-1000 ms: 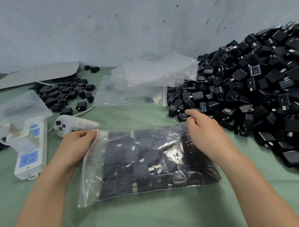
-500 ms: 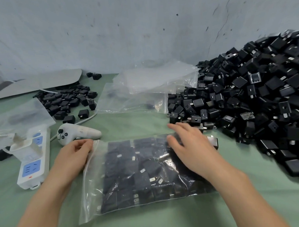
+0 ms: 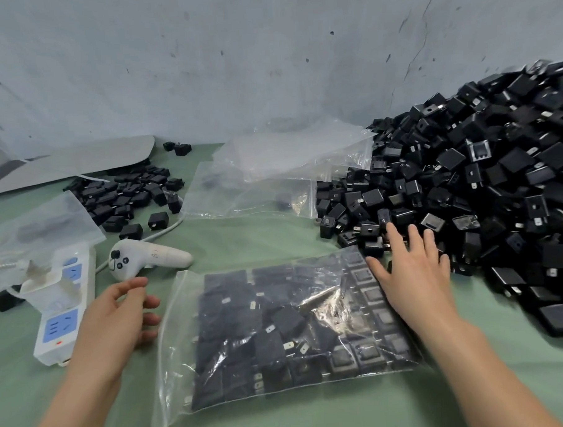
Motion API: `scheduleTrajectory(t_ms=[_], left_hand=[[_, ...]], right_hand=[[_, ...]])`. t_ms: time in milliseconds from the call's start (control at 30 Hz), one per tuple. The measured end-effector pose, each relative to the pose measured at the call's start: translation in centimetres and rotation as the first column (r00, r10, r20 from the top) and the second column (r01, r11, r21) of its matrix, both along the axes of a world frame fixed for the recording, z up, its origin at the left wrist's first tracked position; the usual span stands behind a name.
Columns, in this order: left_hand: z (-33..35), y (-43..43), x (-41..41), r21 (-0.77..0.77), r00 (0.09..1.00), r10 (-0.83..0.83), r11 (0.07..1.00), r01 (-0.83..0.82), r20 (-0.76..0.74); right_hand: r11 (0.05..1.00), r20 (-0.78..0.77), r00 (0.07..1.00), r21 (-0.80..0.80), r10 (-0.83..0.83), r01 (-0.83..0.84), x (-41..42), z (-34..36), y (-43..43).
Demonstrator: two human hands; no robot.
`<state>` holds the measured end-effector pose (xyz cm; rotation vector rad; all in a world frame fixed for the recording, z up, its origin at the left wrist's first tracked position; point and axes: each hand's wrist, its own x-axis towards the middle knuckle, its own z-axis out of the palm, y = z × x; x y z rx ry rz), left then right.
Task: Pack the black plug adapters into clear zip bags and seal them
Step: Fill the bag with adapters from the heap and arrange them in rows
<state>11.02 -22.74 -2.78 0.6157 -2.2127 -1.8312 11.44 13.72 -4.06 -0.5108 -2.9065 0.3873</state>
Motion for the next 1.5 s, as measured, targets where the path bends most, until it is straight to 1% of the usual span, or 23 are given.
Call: scheduleTrajectory(t_ms=[167,267,333,400,500,567,600,633,700,767,867,967,1100,1233,1367,1500], left_hand=[[-0.3,0.1,-0.7,-0.022,0.999,0.035,0.999,-0.036,-0.019],[-0.4,0.2,-1.0,-0.034,0.999,0.046,0.998,-0.047,-0.025],[-0.5,0.2,-0.9,-0.036,0.998,0.051,0.998,-0.052,-0.029],[-0.5,0.2,-0.9,-0.042,0.998,0.051,0.998,-0.053,-0.033],[-0.5,0.3,-0.7,-0.043,0.998,0.055,0.997,-0.057,-0.037],[-0.5,0.3,-0.8,-0.039,0.998,0.058,0.997,-0.059,-0.037],[-0.6,0.3,-0.8,-0.040,0.998,0.056,0.998,-0.058,-0.035],[-0.6,0.2,-0.8,-0.040,0.998,0.057,0.998,-0.058,-0.033],[-0.7,0.1,-0.9,-0.040,0.998,0.057,0.998,-0.058,-0.030],[-0.8,0.1,-0.8,-0.043,0.998,0.054,0.998,-0.055,-0.022],[-0.8,0.1,-0.8,-0.041,0.998,0.051,0.998,-0.052,-0.022],[-0.7,0.2,-0.8,-0.038,0.999,0.045,0.998,-0.046,-0.020],[-0.6,0.4,-0.8,-0.040,0.998,0.052,0.998,-0.053,-0.026],[-0.6,0.4,-0.7,-0.051,0.999,0.045,0.998,-0.046,-0.023],[-0.5,0.3,-0.6,-0.048,0.999,0.041,0.998,-0.041,-0.020],[-0.6,0.6,-0.4,-0.055,0.999,0.028,0.998,-0.029,-0.027]], right_hand=[[0.998,-0.092,0.994,0.025,0.054,-0.052,-1.0,-0.9,0.4],[0.999,-0.090,0.995,0.034,0.032,-0.029,-1.3,-0.9,0.6],[0.998,-0.122,0.992,0.057,0.016,-0.009,-1.0,-0.8,0.6],[0.995,-0.161,0.986,0.099,0.040,-0.024,-0.6,-0.9,0.6],[0.993,-0.265,0.962,0.109,0.062,-0.034,-0.1,-1.2,0.6],[0.991,-0.359,0.933,0.136,0.030,0.021,-0.1,-1.0,0.9],[0.985,-0.376,0.927,0.160,0.006,0.058,-0.3,-0.8,1.2],[0.981,-0.340,0.940,0.175,-0.022,0.086,-0.4,-0.7,1.6],[0.974,-0.202,0.978,0.206,-0.054,0.096,-0.6,-0.7,2.2],[0.975,-0.149,0.988,0.215,-0.031,0.063,-0.7,-0.8,2.4],[0.989,-0.211,0.978,0.148,0.005,0.027,-0.4,-0.7,2.1],[0.990,-0.248,0.969,0.138,0.016,0.019,0.2,-0.7,1.9],[0.996,-0.171,0.985,0.081,-0.026,0.040,0.5,-0.4,2.2],[0.993,-0.102,0.994,0.108,-0.036,0.047,0.7,0.2,2.4],[0.996,-0.044,0.998,0.073,-0.052,0.056,1.0,0.5,2.3],[0.996,-0.074,0.996,0.067,-0.050,0.055,0.5,0.4,2.1]])
